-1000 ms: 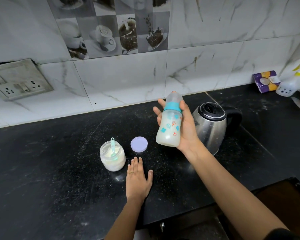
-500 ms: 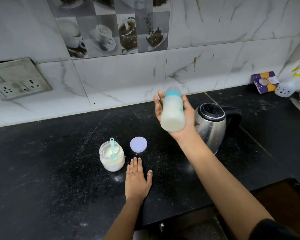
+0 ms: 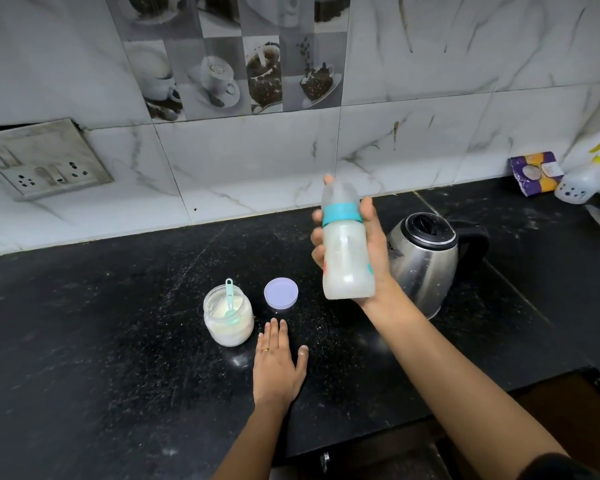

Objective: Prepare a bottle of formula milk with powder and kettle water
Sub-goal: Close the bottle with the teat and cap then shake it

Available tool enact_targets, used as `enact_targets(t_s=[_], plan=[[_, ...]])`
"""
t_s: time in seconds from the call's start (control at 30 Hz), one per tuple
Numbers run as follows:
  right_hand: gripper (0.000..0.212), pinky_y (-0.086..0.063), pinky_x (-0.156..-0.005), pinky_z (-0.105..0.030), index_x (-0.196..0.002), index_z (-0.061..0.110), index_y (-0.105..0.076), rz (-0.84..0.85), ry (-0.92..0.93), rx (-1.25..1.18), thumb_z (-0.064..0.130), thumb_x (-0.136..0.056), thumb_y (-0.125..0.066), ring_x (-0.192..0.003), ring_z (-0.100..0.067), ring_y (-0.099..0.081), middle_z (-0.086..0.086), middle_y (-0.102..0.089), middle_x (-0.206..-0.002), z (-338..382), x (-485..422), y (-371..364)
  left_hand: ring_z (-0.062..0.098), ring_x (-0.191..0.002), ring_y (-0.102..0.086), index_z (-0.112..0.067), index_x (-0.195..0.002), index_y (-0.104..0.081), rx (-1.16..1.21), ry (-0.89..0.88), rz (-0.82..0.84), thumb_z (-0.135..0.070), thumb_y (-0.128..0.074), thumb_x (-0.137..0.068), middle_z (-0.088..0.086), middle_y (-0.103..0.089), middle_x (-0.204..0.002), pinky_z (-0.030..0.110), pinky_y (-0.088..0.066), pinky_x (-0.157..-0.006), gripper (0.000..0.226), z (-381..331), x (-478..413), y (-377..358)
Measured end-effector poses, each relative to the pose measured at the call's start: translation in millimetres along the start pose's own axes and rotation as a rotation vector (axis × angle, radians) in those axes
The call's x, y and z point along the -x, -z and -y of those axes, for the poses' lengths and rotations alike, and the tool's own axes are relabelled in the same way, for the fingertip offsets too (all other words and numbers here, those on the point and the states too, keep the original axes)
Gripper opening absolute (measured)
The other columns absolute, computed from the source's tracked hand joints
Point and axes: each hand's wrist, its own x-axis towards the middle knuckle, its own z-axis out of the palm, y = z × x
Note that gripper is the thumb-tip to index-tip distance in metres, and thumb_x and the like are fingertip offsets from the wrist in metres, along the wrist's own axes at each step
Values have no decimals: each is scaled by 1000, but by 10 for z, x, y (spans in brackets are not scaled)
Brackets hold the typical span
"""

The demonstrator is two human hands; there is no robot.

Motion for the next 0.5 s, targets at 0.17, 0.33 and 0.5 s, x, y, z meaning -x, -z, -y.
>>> enact_targets(t_s=[0.17, 0.33, 0.5], plan=[[60, -56, -60, -28, -97, 4, -69, -123, 49, -93, 58, -86, -45, -72, -18, -66, -7, -66, -85, 89, -54, 33, 17, -147, -2, -10, -151, -14, 6, -4, 0, -60, 0, -81, 8, -12, -159, 27, 9, -116, 87, -2, 7, 8], [54, -51, -53, -25, -96, 8, -70, -124, 4, 55, 51, -85, -41, -59, -16, -59, -4, -61, -88, 20, 14, 12, 18, -147, -4, -10, -151, -15, 7, 3, 0, -59, -2, -82, 9, -13, -159, 27, 8, -116, 86, -1, 1, -4], [54, -50, -50, -25, -102, 13, -67, -40, -12, 30, 49, -63, -78, -56, -16, -57, -4, -58, -86, -31, 66, 75, 18, -147, -5, -10, -151, -16, -1, 10, -2, -59, -3, -82, 9, -14, -159, 29, 4, -118, 86, -1, -3, -15]])
